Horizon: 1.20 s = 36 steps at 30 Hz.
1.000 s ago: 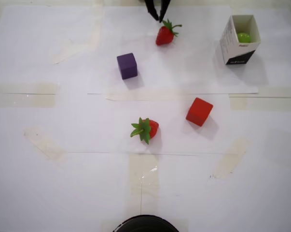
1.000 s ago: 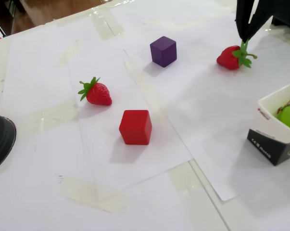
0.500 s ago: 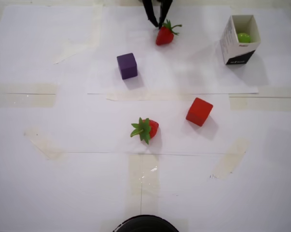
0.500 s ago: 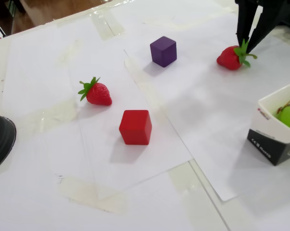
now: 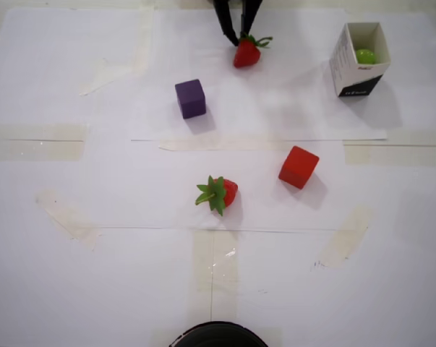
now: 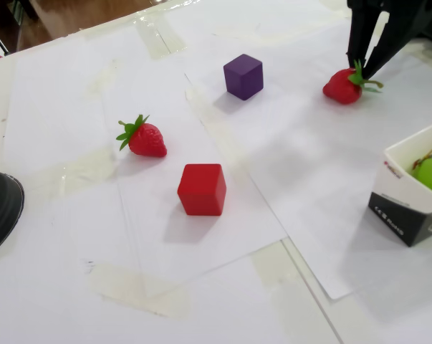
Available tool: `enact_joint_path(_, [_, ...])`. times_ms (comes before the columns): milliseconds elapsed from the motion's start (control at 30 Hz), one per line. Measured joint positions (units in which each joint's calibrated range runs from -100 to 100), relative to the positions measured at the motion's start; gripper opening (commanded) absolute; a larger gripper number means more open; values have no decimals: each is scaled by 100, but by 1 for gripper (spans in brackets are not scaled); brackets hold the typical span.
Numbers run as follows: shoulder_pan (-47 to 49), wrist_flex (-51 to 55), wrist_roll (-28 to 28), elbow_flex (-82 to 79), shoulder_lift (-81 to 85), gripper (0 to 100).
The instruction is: Pick up the grapes and place them in the box.
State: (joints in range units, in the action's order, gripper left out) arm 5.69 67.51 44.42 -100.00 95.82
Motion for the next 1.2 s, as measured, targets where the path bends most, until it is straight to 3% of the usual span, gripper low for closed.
enact_joint_path(400, [37,-340,-195,0,118,0])
enact_joint_path(1200, [45,166,-156,0,173,0])
